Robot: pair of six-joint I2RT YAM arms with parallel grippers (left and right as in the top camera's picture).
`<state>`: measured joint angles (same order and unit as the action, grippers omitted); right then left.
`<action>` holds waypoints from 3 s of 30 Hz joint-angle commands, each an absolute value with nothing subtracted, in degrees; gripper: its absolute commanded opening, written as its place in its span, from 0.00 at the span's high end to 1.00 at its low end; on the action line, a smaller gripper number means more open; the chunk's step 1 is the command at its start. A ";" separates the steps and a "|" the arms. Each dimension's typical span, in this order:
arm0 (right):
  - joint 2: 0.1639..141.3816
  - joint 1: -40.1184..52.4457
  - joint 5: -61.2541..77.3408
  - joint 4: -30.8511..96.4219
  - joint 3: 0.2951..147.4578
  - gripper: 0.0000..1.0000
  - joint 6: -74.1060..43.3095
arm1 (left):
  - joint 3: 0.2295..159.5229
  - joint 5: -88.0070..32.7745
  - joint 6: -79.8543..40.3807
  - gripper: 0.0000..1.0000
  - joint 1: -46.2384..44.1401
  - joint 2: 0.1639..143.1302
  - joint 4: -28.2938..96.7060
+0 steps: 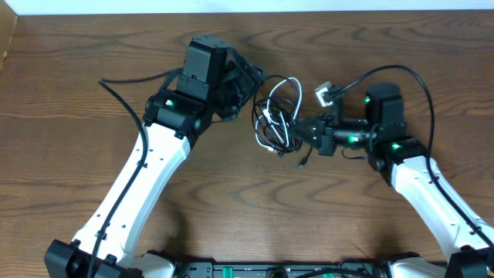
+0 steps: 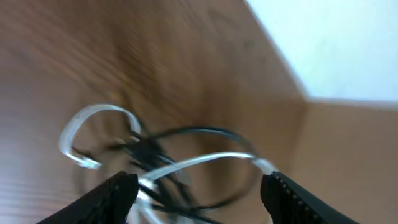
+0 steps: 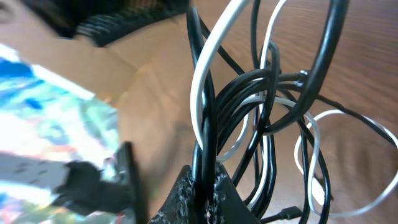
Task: Untangle cables
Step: 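Move the right gripper to the bundle and grasp hanging cables, then pull the cables apart, left gripper moving left, right gripper right, then open both grippers and drop the cables onto the table centre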
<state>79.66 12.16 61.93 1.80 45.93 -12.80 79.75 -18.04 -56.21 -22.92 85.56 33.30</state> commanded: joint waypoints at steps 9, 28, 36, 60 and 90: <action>79.75 10.02 79.90 -1.45 45.65 0.99 -11.64 | 80.09 -27.88 -16.32 0.34 -22.50 88.49 37.30; 79.75 2.26 85.89 -1.30 45.65 0.99 -12.43 | 80.07 -39.07 -5.17 0.92 -20.27 102.19 42.13; 79.77 1.43 84.99 -0.86 45.65 0.99 -12.86 | 80.05 -38.94 -1.45 0.92 -20.32 103.74 45.89; 79.77 -12.93 48.77 23.18 45.63 0.99 -12.58 | 79.92 -11.51 -21.80 0.93 -6.22 103.74 52.73; 79.79 -9.17 23.07 34.09 45.63 0.21 -13.21 | 79.81 -14.59 -21.96 0.28 -7.51 103.74 53.04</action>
<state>79.79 -11.09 21.61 33.91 45.63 -13.15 79.72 -13.87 -22.79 -6.50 103.35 52.62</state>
